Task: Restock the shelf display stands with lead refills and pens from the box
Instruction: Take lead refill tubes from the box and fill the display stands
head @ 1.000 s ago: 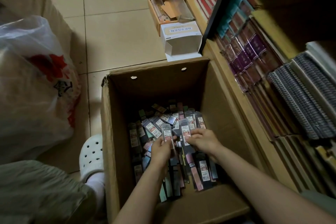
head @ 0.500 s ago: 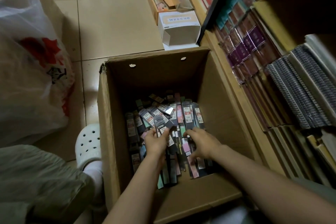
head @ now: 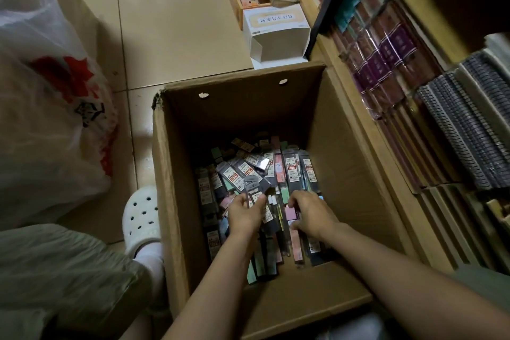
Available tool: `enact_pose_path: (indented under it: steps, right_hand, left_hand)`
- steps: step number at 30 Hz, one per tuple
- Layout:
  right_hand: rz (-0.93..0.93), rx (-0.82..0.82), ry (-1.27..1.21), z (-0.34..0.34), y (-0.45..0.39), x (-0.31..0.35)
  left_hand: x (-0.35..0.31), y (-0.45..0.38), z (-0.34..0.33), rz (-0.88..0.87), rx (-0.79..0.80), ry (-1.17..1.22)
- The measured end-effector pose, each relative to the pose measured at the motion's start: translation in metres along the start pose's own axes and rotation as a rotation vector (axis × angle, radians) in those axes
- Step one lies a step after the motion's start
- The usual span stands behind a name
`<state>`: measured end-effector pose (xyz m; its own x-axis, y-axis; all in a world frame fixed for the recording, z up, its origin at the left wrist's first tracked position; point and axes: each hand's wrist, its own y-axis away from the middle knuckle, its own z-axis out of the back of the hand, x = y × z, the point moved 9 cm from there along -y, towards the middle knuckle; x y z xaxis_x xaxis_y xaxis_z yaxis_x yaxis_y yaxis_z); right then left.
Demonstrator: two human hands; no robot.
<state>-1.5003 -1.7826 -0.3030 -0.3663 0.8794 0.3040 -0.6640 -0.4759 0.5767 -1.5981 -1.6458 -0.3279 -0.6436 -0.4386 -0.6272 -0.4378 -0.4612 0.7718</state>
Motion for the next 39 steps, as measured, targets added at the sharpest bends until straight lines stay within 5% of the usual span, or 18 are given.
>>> enact_pose_path:
  steps: [6, 10, 16, 23, 33, 39]
  right_hand:
    - [-0.018, 0.005, -0.162, 0.004, 0.012, 0.007]
    - [-0.035, -0.171, -0.456, 0.057, 0.021, 0.01]
    - [0.065, -0.492, -0.665, 0.191, 0.063, 0.029]
    - [0.144, -0.785, -0.588, 0.337, 0.169, 0.036]
    - [0.058, -1.105, -0.405, 0.423, 0.285, 0.009]
    - [-0.042, -1.226, -0.38, 0.465, 0.326, -0.013]
  left_hand:
    - [-0.017, 0.022, 0.007, -0.078, 0.033, -0.119]
    - [-0.046, 0.043, 0.005, -0.144, 0.118, -0.169]
    - [-0.156, 0.086, -0.032, -0.353, 0.403, -0.359]
    - [-0.287, 0.183, -0.084, -0.593, 0.79, -0.478]
    - [-0.338, 0.26, -0.15, -0.575, 0.983, -0.316]
    - [-0.352, 0.281, -0.181, -0.354, 1.076, -0.264]
